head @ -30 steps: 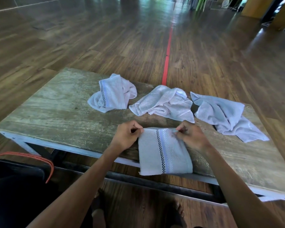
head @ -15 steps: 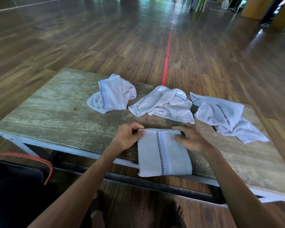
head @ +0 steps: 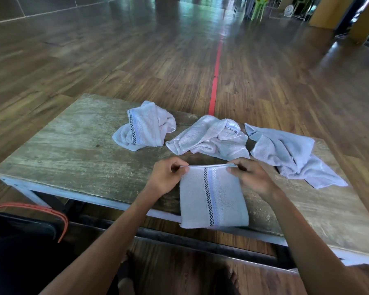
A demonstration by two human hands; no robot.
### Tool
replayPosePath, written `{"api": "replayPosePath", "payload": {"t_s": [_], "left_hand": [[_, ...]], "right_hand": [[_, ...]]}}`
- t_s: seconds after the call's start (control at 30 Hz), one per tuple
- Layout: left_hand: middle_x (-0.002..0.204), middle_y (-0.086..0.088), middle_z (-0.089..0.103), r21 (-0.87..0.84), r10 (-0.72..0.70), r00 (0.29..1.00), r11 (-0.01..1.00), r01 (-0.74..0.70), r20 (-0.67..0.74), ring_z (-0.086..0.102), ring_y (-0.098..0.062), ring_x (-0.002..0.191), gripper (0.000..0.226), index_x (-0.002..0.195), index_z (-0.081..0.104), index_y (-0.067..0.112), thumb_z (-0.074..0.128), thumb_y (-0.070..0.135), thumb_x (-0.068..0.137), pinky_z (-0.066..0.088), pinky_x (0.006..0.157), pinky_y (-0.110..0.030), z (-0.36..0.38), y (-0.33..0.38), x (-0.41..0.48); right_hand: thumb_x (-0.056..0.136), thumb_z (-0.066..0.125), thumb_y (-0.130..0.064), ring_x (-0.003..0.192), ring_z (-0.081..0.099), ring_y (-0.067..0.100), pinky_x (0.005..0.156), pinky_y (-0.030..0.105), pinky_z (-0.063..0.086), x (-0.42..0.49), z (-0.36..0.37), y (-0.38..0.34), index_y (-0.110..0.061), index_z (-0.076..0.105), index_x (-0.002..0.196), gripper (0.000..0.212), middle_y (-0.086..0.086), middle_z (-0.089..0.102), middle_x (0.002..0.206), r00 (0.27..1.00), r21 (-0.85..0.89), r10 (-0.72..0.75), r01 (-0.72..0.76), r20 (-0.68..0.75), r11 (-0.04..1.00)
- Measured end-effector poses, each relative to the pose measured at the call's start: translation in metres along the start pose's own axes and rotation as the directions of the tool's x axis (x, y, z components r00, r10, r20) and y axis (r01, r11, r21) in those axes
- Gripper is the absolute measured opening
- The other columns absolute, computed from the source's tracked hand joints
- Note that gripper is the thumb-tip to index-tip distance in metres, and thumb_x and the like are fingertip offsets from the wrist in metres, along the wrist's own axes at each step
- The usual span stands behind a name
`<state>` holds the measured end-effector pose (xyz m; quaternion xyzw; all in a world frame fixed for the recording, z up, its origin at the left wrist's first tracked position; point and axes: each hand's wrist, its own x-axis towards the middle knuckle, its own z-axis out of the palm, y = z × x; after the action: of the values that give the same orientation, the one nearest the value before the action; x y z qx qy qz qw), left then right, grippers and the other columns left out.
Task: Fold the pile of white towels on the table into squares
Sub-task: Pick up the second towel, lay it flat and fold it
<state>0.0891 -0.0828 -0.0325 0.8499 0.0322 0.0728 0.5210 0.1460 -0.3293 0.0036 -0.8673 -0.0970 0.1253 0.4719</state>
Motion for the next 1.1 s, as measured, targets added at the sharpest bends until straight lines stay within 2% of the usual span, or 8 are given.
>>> {"api": "replayPosePath", "payload": {"t_s": [0.1, 0.33, 0.5, 0.67, 0.77, 0.87, 1.0, 1.1], "left_hand": [[0.090, 0.012, 0.067, 0.031, -0.013, 1.000, 0.999, 0.013, -0.004, 0.060, 0.005, 0.084, 0.008, 0.092, 0.070, 0.014, 0.065, 0.017, 0.088, 0.039, 0.072, 0.001, 0.006, -0.001, 0.004], [0.094, 0.006, 0.070, 0.074, -0.021, 0.999, 0.997, 0.023, -0.029, 0.061, -0.001, 0.090, 0.009, 0.093, 0.072, 0.014, 0.067, 0.017, 0.086, 0.038, 0.077, 0.000, 0.012, -0.007, 0.011], [0.094, 0.003, 0.071, 0.070, 0.014, 0.999, 0.997, -0.012, -0.034, 0.058, 0.006, 0.082, 0.010, 0.093, 0.073, 0.011, 0.067, 0.013, 0.086, 0.039, 0.075, 0.002, 0.008, -0.008, 0.010], [0.095, 0.006, 0.072, 0.104, -0.018, 1.000, 0.994, 0.020, -0.019, 0.058, 0.006, 0.082, 0.011, 0.094, 0.074, 0.014, 0.066, 0.019, 0.087, 0.038, 0.073, 0.002, 0.009, -0.010, 0.011], [0.105, 0.009, 0.069, 0.137, -0.060, 0.998, 0.989, 0.056, 0.021, 0.058, -0.002, 0.095, 0.018, 0.103, 0.072, 0.019, 0.064, 0.027, 0.089, 0.043, 0.085, -0.014, 0.011, -0.009, 0.012], [0.106, 0.010, 0.069, 0.180, -0.088, 0.993, 0.981, 0.074, 0.072, 0.060, -0.006, 0.098, 0.019, 0.103, 0.072, 0.023, 0.061, 0.031, 0.090, 0.048, 0.092, -0.032, 0.011, -0.008, 0.014], [0.096, 0.013, 0.069, 0.208, -0.110, 0.988, 0.974, 0.086, 0.108, 0.061, -0.006, 0.093, 0.014, 0.094, 0.073, 0.024, 0.063, 0.033, 0.088, 0.050, 0.090, -0.039, 0.007, -0.007, 0.012], [0.093, 0.017, 0.067, 0.203, -0.070, 0.995, 0.978, 0.055, 0.067, 0.061, -0.005, 0.090, 0.010, 0.092, 0.070, 0.031, 0.061, 0.033, 0.088, 0.051, 0.087, -0.040, 0.008, -0.004, 0.004]], "right_hand": [[0.087, 0.065, -0.022, 0.096, 0.062, 0.012, 0.076, 0.025, 0.048, 0.004, 0.006, 0.005, -0.026, 0.068, 0.095, 0.010, -0.004, 0.067, 0.100, 0.999, 0.010, 0.038, -0.038, -0.037, 0.999], [0.087, 0.066, -0.016, 0.086, 0.054, -0.002, 0.066, 0.014, 0.038, 0.007, 0.012, 0.007, -0.020, 0.068, 0.107, 0.020, -0.014, 0.059, 0.092, 0.994, -0.017, 0.050, -0.052, -0.094, 0.999], [0.086, 0.068, -0.017, 0.082, 0.053, -0.004, 0.064, 0.012, 0.036, 0.009, 0.013, 0.006, -0.017, 0.069, 0.104, 0.018, -0.015, 0.059, 0.087, 0.991, -0.063, 0.017, -0.025, -0.135, 0.998], [0.086, 0.067, -0.022, 0.088, 0.055, 0.008, 0.069, 0.015, 0.039, 0.012, 0.015, 0.013, -0.018, 0.070, 0.102, 0.017, -0.003, 0.062, 0.099, 0.987, -0.175, -0.008, -0.021, -0.159, 0.984], [0.087, 0.066, -0.026, 0.100, 0.055, 0.016, 0.080, 0.025, 0.040, 0.015, 0.017, 0.020, -0.020, 0.069, 0.104, 0.018, 0.002, 0.058, 0.111, 0.988, -0.233, -0.019, -0.016, -0.151, 0.972], [0.091, 0.061, -0.026, 0.110, 0.049, 0.014, 0.088, 0.027, 0.037, 0.015, 0.014, 0.019, -0.023, 0.066, 0.113, 0.023, -0.003, 0.052, 0.118, 0.997, -0.239, 0.024, -0.041, -0.075, 0.970], [0.092, 0.059, -0.028, 0.108, 0.050, 0.014, 0.082, 0.027, 0.038, 0.011, 0.009, 0.018, -0.025, 0.066, 0.108, 0.018, -0.003, 0.054, 0.116, 0.998, -0.240, 0.065, -0.062, 0.004, 0.969], [0.092, 0.058, -0.029, 0.107, 0.051, 0.014, 0.084, 0.028, 0.038, 0.005, 0.011, 0.018, -0.023, 0.065, 0.111, 0.021, -0.002, 0.054, 0.113, 0.998, -0.280, 0.061, -0.058, 0.002, 0.958]]}}
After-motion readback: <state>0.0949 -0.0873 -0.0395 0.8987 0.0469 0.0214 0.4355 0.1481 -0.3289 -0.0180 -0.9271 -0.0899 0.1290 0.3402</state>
